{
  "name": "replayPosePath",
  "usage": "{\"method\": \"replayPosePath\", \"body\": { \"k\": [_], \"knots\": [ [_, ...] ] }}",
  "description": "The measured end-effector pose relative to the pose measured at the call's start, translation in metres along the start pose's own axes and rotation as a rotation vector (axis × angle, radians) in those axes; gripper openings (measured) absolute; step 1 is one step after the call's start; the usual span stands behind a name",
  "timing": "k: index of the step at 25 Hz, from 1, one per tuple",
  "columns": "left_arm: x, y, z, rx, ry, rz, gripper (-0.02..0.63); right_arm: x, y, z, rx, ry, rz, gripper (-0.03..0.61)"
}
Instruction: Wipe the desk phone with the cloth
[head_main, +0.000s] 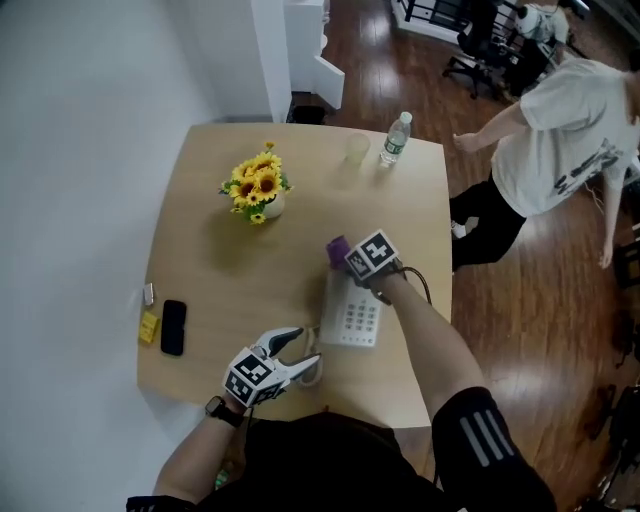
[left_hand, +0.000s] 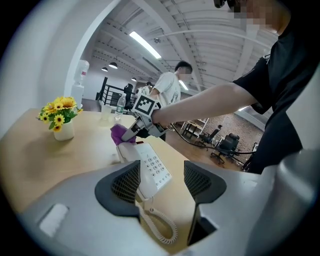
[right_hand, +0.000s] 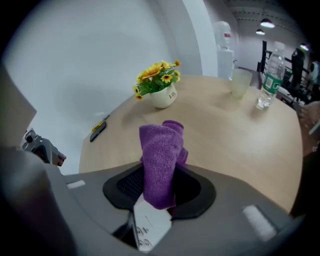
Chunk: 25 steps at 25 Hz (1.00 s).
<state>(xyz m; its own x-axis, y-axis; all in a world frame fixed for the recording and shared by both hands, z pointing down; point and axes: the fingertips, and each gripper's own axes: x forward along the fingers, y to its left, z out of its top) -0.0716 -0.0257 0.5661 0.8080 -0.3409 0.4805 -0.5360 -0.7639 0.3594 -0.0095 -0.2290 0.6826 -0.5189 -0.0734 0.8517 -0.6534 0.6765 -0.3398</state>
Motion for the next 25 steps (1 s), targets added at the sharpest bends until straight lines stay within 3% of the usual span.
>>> {"method": "replayPosePath", "body": {
  "k": [13, 18, 22, 25],
  "knots": [
    [0.013, -0.018, 0.008, 0.036, 0.009, -0.017, 0.268, -0.064, -0.078, -0.081, 0.14, -0.022, -0.131, 0.152],
    [0.013, -0.023, 0.009, 0.048, 0.012, -0.016, 0.268, -0.085, -0.095, -0.1, 0.034, 0.026, -0.255, 0.152],
    [0.014, -0.028, 0.008, 0.058, 0.018, -0.02, 0.268, -0.069, -0.072, -0.107, -0.126, 0.091, -0.239, 0.152],
    [0.013, -0.031, 0.008, 0.063, 0.019, -0.021, 0.268, -0.061, -0.063, -0.117, -0.171, 0.132, -0.266, 0.152]
  ]
}}
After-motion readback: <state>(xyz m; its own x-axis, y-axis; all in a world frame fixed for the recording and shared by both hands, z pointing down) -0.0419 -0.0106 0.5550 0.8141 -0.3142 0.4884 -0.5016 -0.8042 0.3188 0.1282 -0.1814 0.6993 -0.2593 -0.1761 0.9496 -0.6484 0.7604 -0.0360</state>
